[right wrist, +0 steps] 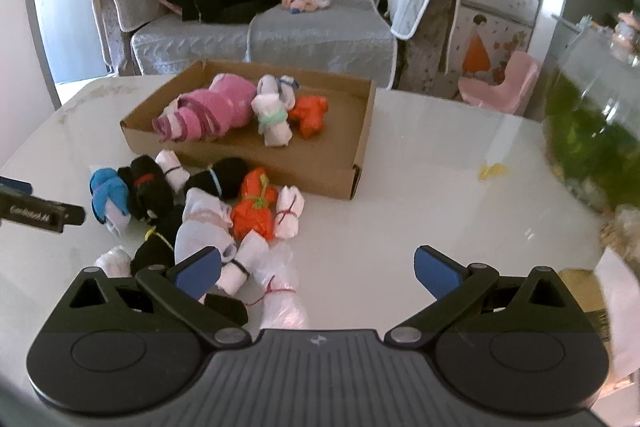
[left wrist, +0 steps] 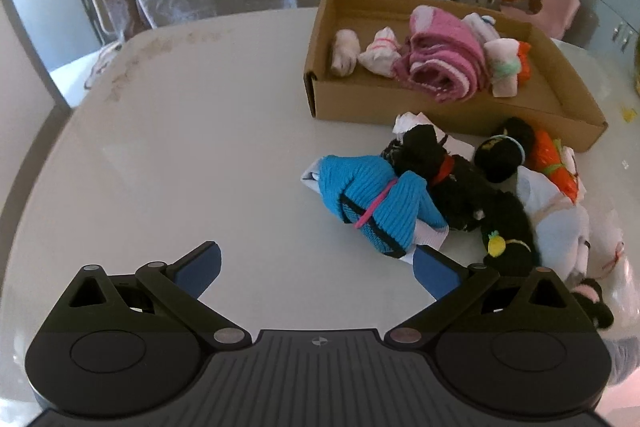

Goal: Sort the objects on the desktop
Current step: 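Move the left tool toward the blue knit sock bundle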

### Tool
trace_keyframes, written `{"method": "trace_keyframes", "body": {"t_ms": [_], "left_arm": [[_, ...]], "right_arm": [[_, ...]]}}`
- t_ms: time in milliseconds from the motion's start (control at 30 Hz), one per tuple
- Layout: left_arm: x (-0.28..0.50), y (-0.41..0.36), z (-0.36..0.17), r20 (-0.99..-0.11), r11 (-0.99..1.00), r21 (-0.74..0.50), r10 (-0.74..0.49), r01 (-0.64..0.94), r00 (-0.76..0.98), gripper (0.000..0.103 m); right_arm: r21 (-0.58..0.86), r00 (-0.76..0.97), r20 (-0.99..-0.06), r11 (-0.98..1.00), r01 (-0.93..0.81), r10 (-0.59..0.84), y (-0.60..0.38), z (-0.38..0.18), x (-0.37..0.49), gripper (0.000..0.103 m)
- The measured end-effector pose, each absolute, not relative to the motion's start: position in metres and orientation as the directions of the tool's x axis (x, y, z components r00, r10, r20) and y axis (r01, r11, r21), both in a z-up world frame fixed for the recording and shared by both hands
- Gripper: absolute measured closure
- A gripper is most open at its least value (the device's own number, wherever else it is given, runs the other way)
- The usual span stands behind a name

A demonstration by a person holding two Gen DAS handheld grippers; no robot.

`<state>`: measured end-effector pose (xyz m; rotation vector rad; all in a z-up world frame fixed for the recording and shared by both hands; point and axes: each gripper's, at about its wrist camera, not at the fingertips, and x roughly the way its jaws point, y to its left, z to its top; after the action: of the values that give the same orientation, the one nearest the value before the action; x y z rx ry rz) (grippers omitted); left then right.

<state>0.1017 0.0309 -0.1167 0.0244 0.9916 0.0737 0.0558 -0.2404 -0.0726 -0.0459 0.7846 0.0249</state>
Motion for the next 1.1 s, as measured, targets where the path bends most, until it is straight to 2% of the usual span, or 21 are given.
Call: {"method": "trace_keyframes", "body": {"t_ms": [167, 533, 1000, 1100], "left_arm": [[0.112, 0.023, -0.128, -0.826, 0.995, 0.088, 0.096, -0.041, 0.555, 0.000], [0.116, 0.028, -0.128, -0.824, 0.997, 0.001, 0.047, -0.082, 0.564, 0.000], [0.147, 0.042, -0.146, -0.877, 0.967, -0.062, 0.066, -0.249, 0.476, 0.000], [0.143, 0.055, -0.144, -0.878, 0.964, -0.043, 0.089, -0.264, 0.470, 0.000]], "right_arm": [[-0.031, 0.686, -0.728, 0.998, -0.049, 0.011, -0.237, -0.083, 0.059, 0.000], [0.002, 0.676, -0.736, 0.998, -0.060, 0.042, -0.241, -0.096, 0.053, 0.000], [-0.002, 0.670, -0.740, 0.996, -0.092, 0.060, -0.241, -0.103, 0.063, 0.001], [0.007, 0.669, -0.740, 0.995, -0.098, 0.071, -0.244, -0.104, 0.063, 0.001]]}}
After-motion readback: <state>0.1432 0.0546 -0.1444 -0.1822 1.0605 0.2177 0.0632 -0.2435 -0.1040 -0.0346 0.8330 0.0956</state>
